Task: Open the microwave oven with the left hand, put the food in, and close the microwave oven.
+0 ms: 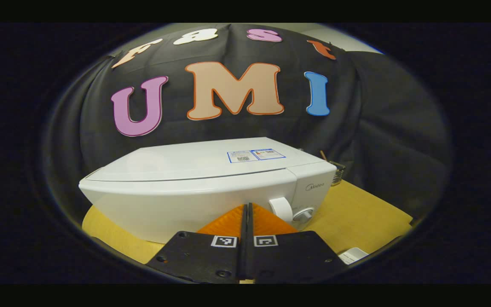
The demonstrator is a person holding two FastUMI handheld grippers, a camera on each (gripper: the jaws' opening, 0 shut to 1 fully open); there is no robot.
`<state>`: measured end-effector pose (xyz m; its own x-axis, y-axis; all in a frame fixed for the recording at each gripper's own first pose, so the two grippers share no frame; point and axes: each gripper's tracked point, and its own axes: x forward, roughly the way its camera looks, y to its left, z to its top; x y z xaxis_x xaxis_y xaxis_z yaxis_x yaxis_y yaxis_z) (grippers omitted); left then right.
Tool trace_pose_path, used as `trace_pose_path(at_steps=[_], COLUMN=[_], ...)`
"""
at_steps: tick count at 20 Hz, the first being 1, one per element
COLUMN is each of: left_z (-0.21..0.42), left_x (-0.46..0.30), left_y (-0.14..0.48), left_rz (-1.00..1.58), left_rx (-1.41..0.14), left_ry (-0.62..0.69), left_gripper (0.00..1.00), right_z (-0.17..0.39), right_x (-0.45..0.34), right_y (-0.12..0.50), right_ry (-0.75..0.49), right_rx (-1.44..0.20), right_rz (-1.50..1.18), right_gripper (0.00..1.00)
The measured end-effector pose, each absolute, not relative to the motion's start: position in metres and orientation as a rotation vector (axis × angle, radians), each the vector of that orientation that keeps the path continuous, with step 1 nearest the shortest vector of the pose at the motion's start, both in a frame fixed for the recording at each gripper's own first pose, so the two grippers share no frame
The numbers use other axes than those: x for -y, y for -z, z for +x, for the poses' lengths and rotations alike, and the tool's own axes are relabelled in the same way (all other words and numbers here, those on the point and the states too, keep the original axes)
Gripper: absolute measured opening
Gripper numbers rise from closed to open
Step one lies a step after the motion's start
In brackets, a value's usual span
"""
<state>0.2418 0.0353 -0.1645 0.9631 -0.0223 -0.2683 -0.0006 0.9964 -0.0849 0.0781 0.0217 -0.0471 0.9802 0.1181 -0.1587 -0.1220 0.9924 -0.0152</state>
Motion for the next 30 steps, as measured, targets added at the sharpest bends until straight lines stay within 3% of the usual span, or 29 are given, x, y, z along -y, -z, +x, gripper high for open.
trace_pose_path(at_steps=[5,7,13,21,26,30], left_z=[0.190,0.166,0.097,0.034,0.013,0.007], left_x=[-0.042,-0.044,-0.062,-0.084,-0.089,-0.086], left_y=[0.127,0.110,0.058,0.009,0.011,0.017], left_rz=[-0.084,-0.104,-0.098,-0.070,-0.091,-0.125], left_rx=[-0.214,-0.199,-0.129,-0.021,-0.011,-0.034], left_ry=[-0.028,-0.039,-0.087,-0.136,-0.163,-0.152], left_gripper=[0.00,0.00,0.00,0.02,0.95,0.94], right_z=[0.080,0.081,0.084,0.087,0.083,0.081], right_x=[-0.030,-0.034,-0.052,-0.084,-0.095,-0.097], right_y=[0.047,0.047,0.042,0.031,0.026,0.021], right_ry=[-0.134,-0.144,-0.182,-0.248,-0.273,-0.275], right_rx=[-0.150,-0.150,-0.131,-0.101,-0.090,-0.082], right_rz=[-0.013,-0.008,0.008,0.037,0.037,0.035], right_gripper=[1.00,0.96,1.00,0.97,0.97,0.96])
